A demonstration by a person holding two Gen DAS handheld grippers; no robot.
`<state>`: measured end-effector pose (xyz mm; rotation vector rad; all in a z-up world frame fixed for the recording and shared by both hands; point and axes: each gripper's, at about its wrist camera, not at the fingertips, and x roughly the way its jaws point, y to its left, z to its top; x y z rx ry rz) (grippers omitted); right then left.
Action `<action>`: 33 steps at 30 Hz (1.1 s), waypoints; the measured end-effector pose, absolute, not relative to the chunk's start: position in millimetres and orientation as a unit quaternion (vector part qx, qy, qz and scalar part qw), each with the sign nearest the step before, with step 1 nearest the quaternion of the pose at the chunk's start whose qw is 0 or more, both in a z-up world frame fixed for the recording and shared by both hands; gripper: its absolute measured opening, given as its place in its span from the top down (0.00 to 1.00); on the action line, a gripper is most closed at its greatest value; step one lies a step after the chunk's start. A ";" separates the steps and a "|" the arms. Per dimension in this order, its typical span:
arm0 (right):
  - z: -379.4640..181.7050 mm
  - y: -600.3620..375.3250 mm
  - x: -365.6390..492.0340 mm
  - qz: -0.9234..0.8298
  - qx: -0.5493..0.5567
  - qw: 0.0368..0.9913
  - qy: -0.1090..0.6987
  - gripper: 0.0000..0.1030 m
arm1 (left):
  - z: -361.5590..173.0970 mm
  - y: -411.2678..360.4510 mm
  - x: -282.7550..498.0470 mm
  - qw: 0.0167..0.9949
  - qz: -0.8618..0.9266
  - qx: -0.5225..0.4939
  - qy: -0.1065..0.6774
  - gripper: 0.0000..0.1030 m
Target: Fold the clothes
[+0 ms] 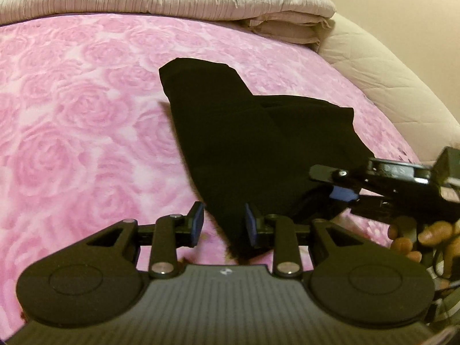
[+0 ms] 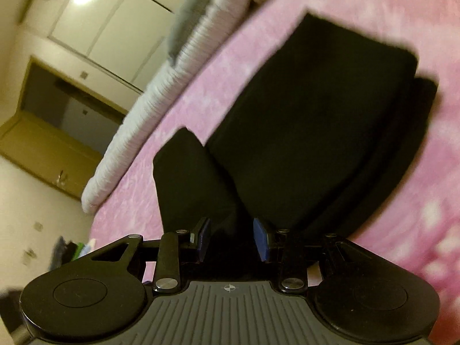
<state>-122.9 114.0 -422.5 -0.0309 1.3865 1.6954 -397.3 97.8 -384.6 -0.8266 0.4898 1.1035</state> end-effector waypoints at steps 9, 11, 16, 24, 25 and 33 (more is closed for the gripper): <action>-406.9 135.0 -140.4 0.702 -0.011 0.452 0.550 0.89 | -383.2 109.9 -397.6 0.756 0.499 -0.374 0.200 0.75; -381.4 129.9 -134.8 0.734 -0.003 0.482 0.479 0.90 | -372.1 115.9 -393.3 0.771 0.494 -0.354 0.193 0.75; -343.8 113.2 -91.4 0.737 0.001 0.573 0.357 0.90 | -355.2 131.8 -368.2 0.810 0.458 -0.321 0.178 0.74; -400.4 115.0 -17.6 0.641 0.021 0.621 0.450 0.90 | -387.1 147.4 -311.5 0.819 0.409 -0.340 0.215 0.74; -391.8 113.8 -20.2 0.652 0.022 0.624 0.430 0.90 | -386.5 148.0 -309.8 0.819 0.410 -0.337 0.217 0.74; -377.1 102.9 -13.4 0.634 0.017 0.671 0.384 0.90 | -384.2 154.1 -299.7 0.823 0.401 -0.336 0.223 0.72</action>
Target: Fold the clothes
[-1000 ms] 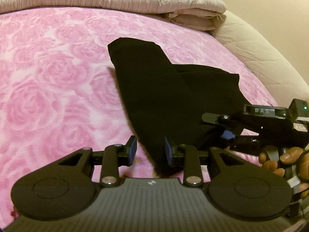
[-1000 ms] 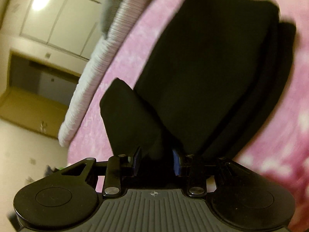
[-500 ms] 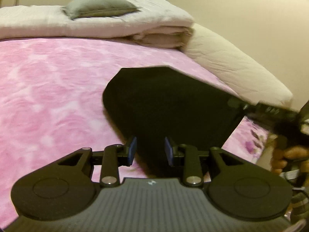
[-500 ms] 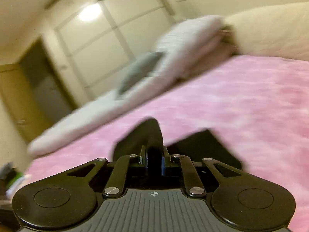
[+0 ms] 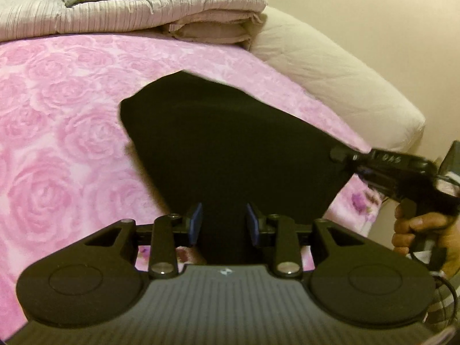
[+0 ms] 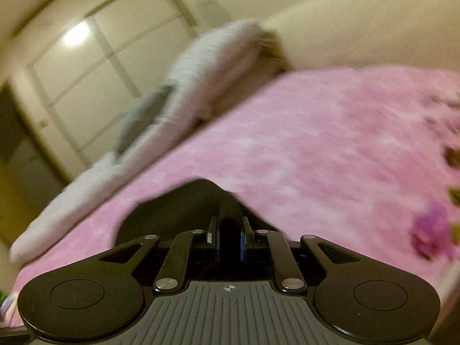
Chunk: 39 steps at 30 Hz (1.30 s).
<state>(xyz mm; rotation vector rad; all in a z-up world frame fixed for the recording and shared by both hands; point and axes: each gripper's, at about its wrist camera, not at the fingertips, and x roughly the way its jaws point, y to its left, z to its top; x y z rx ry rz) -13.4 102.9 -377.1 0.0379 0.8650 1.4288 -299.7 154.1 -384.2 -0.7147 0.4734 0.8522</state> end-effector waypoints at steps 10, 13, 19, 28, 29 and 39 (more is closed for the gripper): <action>-421.5 78.8 35.7 0.527 0.168 0.620 0.556 0.46 | -402.6 166.5 -332.4 0.791 0.399 -0.429 0.177 0.62; -438.2 51.7 30.2 0.509 0.236 0.561 0.609 0.43 | -414.1 182.1 -343.9 0.768 0.391 -0.486 0.141 0.60; -445.1 60.1 -11.5 0.518 0.229 0.543 0.620 0.40 | -434.5 203.9 -345.9 0.737 0.365 -0.561 0.098 0.66; -424.3 130.8 6.2 0.561 0.095 0.567 0.595 0.84 | -427.2 187.3 -305.3 0.749 0.370 -0.538 0.110 0.83; -418.3 137.0 12.4 0.571 0.078 0.576 0.580 0.84 | -426.7 182.9 -294.9 0.752 0.360 -0.541 0.111 0.83; -407.5 138.5 65.6 0.568 0.077 0.600 0.558 0.47 | -416.1 168.1 -306.3 0.732 0.420 -0.529 0.091 0.60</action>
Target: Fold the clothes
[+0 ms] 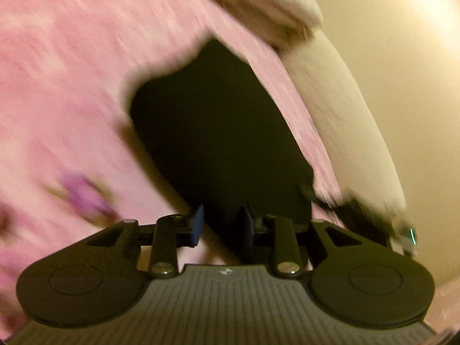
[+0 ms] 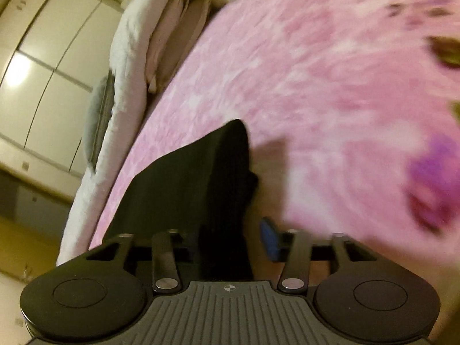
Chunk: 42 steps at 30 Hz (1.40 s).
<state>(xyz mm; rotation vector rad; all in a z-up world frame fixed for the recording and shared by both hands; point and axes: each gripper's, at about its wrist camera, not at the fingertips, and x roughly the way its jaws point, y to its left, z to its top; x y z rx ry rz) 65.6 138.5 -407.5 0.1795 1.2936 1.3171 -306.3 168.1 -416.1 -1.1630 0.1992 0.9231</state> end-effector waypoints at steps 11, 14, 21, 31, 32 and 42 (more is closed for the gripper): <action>-441.2 59.5 -13.7 0.509 0.203 0.557 0.625 0.29 | -445.3 229.8 -348.8 0.653 0.436 -0.619 0.021 0.56; -436.5 77.5 -9.1 0.496 0.206 0.577 0.615 0.84 | -435.5 222.7 -338.7 0.670 0.444 -0.594 0.031 0.71; -418.7 82.0 38.3 0.514 0.144 0.618 0.577 0.85 | -426.4 179.3 -305.7 0.703 0.448 -0.547 0.073 0.68; -370.8 43.0 2.5 0.564 0.039 0.721 0.401 0.66 | -357.9 165.0 -303.2 0.788 0.497 -0.332 0.147 0.70; -361.5 42.3 -7.4 0.578 0.023 0.728 0.367 0.67 | -354.6 166.5 -292.8 0.807 0.481 -0.304 0.157 0.72; -413.0 99.3 -37.9 0.634 -0.150 0.711 0.262 0.85 | -411.5 209.9 -235.2 0.847 0.403 -0.222 0.267 0.87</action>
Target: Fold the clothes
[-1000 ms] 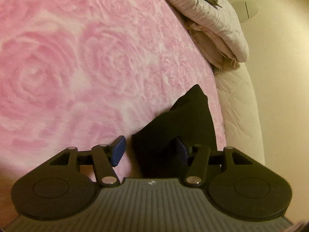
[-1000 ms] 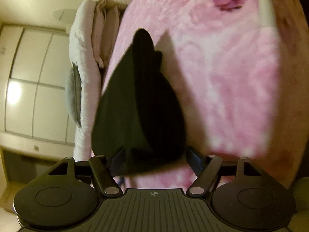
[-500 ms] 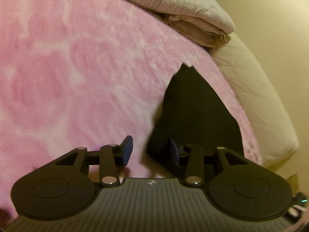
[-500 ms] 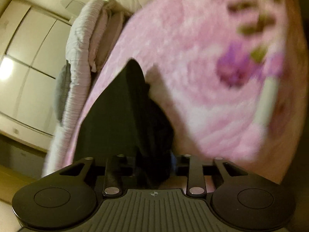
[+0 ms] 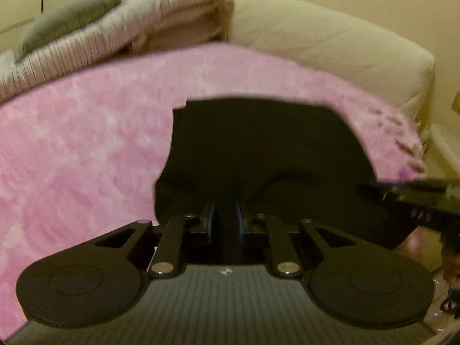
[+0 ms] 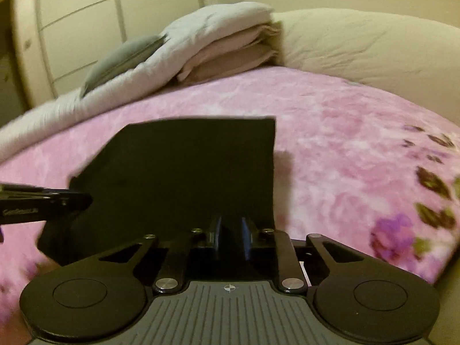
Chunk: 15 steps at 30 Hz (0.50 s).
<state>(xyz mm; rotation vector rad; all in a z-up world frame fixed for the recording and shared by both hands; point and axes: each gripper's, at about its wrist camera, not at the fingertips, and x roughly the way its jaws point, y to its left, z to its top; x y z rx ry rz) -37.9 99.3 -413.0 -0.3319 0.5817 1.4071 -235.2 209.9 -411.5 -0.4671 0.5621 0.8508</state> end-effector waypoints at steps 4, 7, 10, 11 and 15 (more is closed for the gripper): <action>-414.0 118.2 -26.5 0.642 -0.173 0.693 0.278 0.86 | -411.4 225.2 -245.1 0.837 0.402 -0.254 0.269 0.89; -390.8 122.7 -5.8 0.645 -0.128 0.678 0.329 0.86 | -381.1 232.9 -252.9 0.849 0.401 -0.256 0.231 0.90; -367.7 131.8 6.7 0.657 -0.091 0.685 0.301 0.86 | -364.2 253.2 -239.2 0.859 0.401 -0.235 0.216 0.89; -365.5 140.2 7.0 0.658 -0.093 0.686 0.295 0.86 | -365.1 261.8 -228.8 0.860 0.398 -0.228 0.224 0.89; -376.3 185.5 6.8 0.657 -0.124 0.688 0.282 0.86 | -387.7 286.7 -191.4 0.856 0.394 -0.199 0.269 0.89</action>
